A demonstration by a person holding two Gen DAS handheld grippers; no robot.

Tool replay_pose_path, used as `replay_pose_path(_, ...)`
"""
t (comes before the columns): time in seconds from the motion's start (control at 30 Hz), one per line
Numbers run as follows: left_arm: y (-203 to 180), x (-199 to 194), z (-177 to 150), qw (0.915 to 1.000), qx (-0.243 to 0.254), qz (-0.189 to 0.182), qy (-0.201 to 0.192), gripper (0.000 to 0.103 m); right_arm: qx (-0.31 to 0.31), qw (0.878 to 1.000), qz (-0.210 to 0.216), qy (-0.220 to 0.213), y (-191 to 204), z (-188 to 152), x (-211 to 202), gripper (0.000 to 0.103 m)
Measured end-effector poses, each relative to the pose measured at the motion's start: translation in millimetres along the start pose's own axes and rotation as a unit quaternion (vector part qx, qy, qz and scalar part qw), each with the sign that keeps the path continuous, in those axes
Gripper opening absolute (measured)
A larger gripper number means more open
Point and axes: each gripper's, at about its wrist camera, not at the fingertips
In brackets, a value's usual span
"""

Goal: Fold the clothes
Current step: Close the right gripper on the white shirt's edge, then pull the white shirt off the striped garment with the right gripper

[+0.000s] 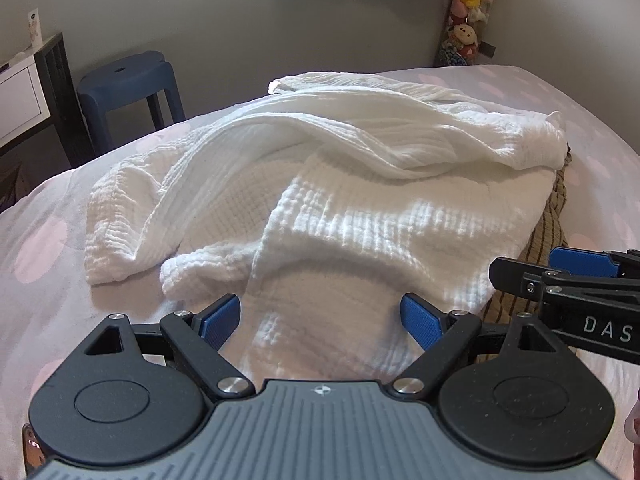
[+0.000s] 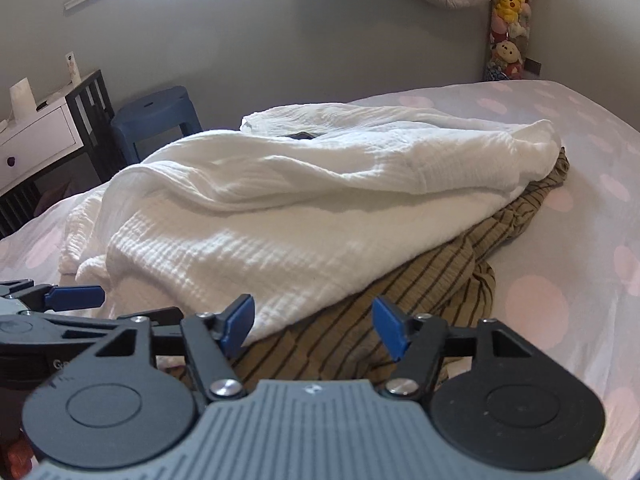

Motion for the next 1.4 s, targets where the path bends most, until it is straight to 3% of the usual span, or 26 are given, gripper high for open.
replay_pose_path(0.1, 3.9, 4.1, -1.5, 1.0000, 0.000, 0.005, 0.007, 0.088, 0.024, 1.000, 0.002, 0.012, -3.2, 5.3, 14.9, 0.065)
replay_pose_path(0.2, 5.8, 6.5, -4.4, 0.9998, 0.005, 0.014, 0.013, 0.088, 0.045, 0.999, 0.009, 0.027, -4.6, 7.6, 30.2, 0.029)
replay_pose_path(0.27, 6.5, 6.8, -4.4, 0.9997, 0.006, 0.015, 0.017, 0.088, 0.047, 0.999, 0.009, 0.023, -2.6, 8.7, 33.1, 0.017)
replay_pose_path(0.3, 6.4, 6.3, -3.7, 0.9997, 0.007, 0.017, 0.018, 0.088, 0.037, 0.999, 0.000, 0.008, -0.4, 9.5, 27.7, 0.004)
replay_pose_path(0.57, -4.5, -17.1, 2.9, 0.9997, 0.024, 0.003, 0.000, 0.088, 0.012, 0.991, -0.104, -0.083, -13.5, 17.6, -44.6, 0.003)
replay_pose_path(0.77, -12.6, -45.8, 2.6, 0.9988, 0.034, -0.032, -0.014, 0.088, 0.004, 0.971, -0.189, -0.145, -31.1, 24.1, -106.0, 0.003)
replay_pose_path(0.87, -18.4, -65.3, 2.9, 0.9977, 0.037, -0.049, -0.030, 0.088, 0.017, 0.961, -0.228, -0.155, -47.8, 11.1, -148.3, 0.003)
replay_pose_path(1.03, -35.9, -98.7, 6.7, 0.9937, 0.054, -0.078, -0.059, 0.088, 0.035, 0.941, -0.293, -0.163, -69.3, -33.9, -218.5, 0.002)
replay_pose_path(1.17, -55.1, -121.0, 5.7, 0.9892, 0.063, -0.110, -0.074, 0.088, 0.053, 0.906, -0.384, -0.169, -88.3, -78.8, -280.4, 0.000)
replay_pose_path(1.23, -66.4, -131.1, 4.1, 0.9862, 0.070, -0.128, -0.079, 0.088, 0.075, 0.895, -0.410, -0.157, -106.9, -98.9, -310.8, 0.000)
replay_pose_path(1.3, -79.5, -140.0, 1.3, 0.9823, 0.078, -0.150, -0.079, 0.088, 0.097, 0.891, -0.422, -0.139, -124.1, -121.8, -341.6, 0.000)
replay_pose_path(1.4, -96.4, -152.8, -3.7, 0.9776, 0.088, -0.174, -0.079, 0.088, 0.126, 0.897, -0.408, -0.111, -135.8, -152.4, -364.0, 0.001)
Point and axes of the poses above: each gripper's, at about its wrist camera, not at the fingertips, and x roughly the way its jaws point, y to its left, z to its top, and after that the axes turned 1 degree about z, right-handed
